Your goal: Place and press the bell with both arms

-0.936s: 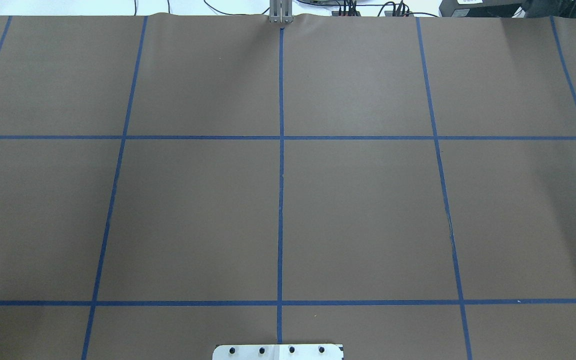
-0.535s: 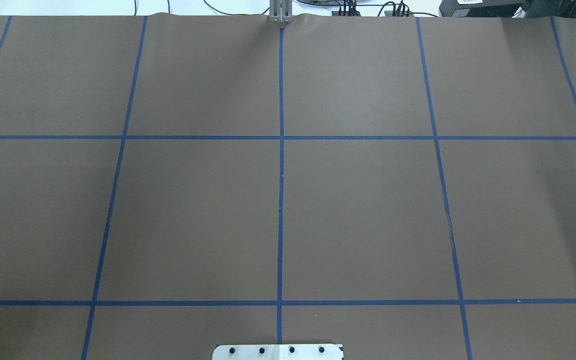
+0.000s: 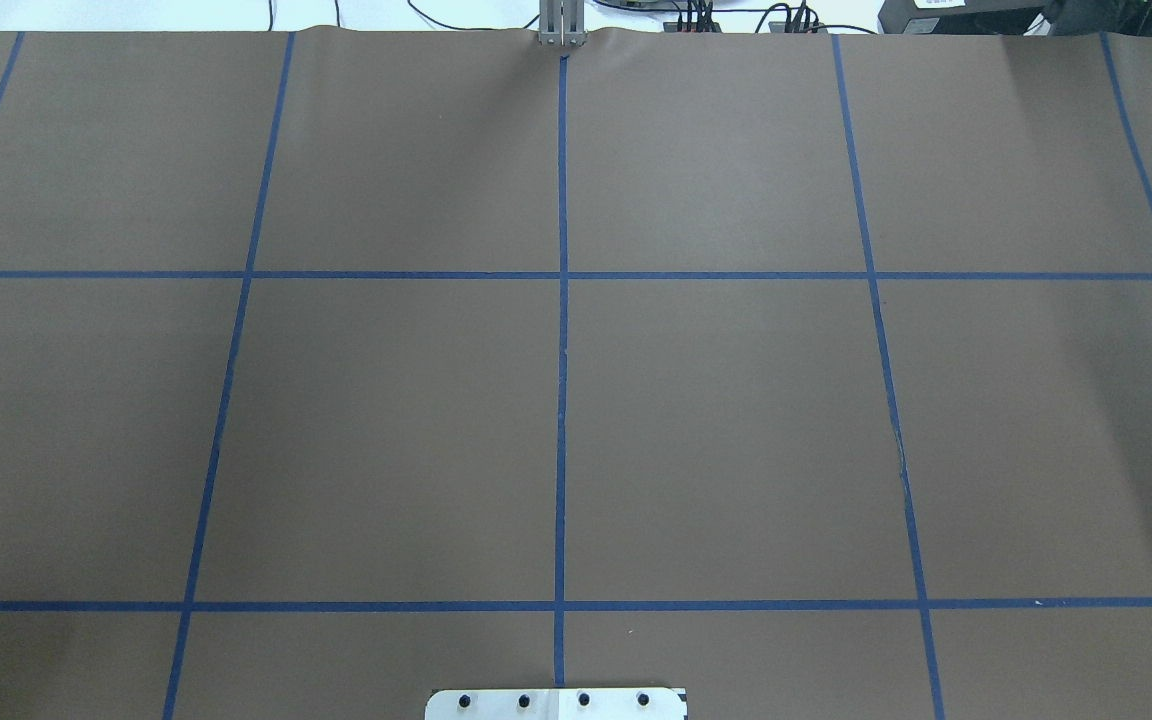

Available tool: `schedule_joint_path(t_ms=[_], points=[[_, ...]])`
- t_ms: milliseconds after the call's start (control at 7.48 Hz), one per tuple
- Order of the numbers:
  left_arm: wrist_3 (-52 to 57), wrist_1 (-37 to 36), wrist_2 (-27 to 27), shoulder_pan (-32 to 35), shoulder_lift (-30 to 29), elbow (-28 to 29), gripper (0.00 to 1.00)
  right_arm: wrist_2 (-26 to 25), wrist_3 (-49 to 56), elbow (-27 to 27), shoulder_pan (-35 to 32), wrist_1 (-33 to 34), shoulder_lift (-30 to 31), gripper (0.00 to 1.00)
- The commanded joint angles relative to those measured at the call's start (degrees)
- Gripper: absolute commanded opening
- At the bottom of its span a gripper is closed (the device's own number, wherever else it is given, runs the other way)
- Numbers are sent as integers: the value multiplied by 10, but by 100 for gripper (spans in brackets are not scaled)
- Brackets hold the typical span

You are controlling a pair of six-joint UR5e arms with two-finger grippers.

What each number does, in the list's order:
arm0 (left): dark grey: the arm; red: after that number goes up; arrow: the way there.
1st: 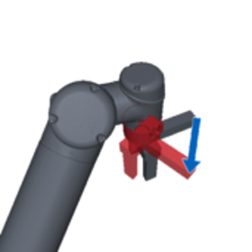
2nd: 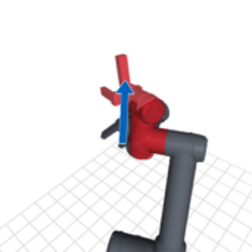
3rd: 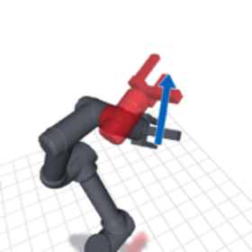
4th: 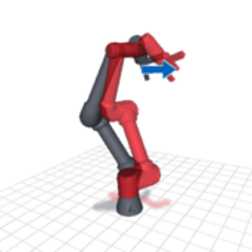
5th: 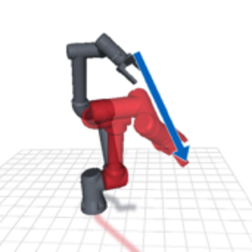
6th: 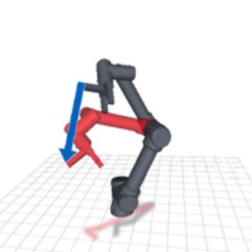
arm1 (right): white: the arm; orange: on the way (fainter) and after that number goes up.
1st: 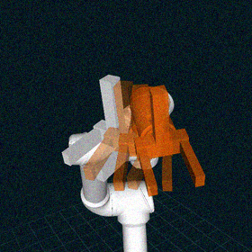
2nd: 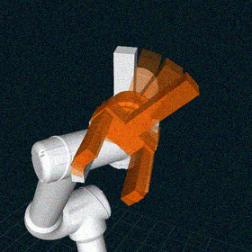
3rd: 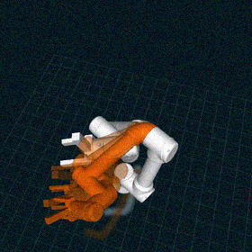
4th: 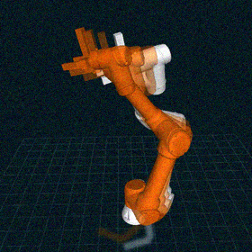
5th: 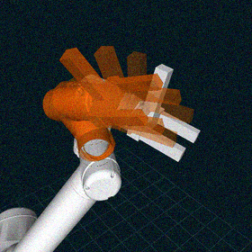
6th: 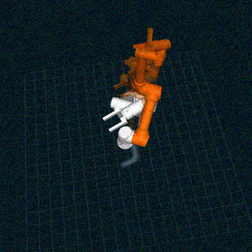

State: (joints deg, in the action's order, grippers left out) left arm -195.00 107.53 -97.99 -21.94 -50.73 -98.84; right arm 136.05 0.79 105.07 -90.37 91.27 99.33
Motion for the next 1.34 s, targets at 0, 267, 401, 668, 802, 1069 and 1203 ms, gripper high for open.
schedule_joint_path(t_ms=[0,267,401,668,802,1069,1203], points=[[-5,-2,3,1,5,-8,3,0,1,0,-1,0,1,100],[-5,-6,2,-2,40,-14,0,0,1,1,-1,1,3,100],[-3,-5,1,-4,70,-30,0,1,0,2,-1,1,4,100],[6,-4,-4,-5,127,-98,0,1,1,3,-2,1,4,100],[25,0,-5,-4,138,-109,0,1,1,2,-2,1,3,100],[142,-1,-11,40,144,-144,0,0,1,2,-2,1,-1,100],[195,-2,-25,65,144,-164,0,0,0,0,-1,1,-1,100]])
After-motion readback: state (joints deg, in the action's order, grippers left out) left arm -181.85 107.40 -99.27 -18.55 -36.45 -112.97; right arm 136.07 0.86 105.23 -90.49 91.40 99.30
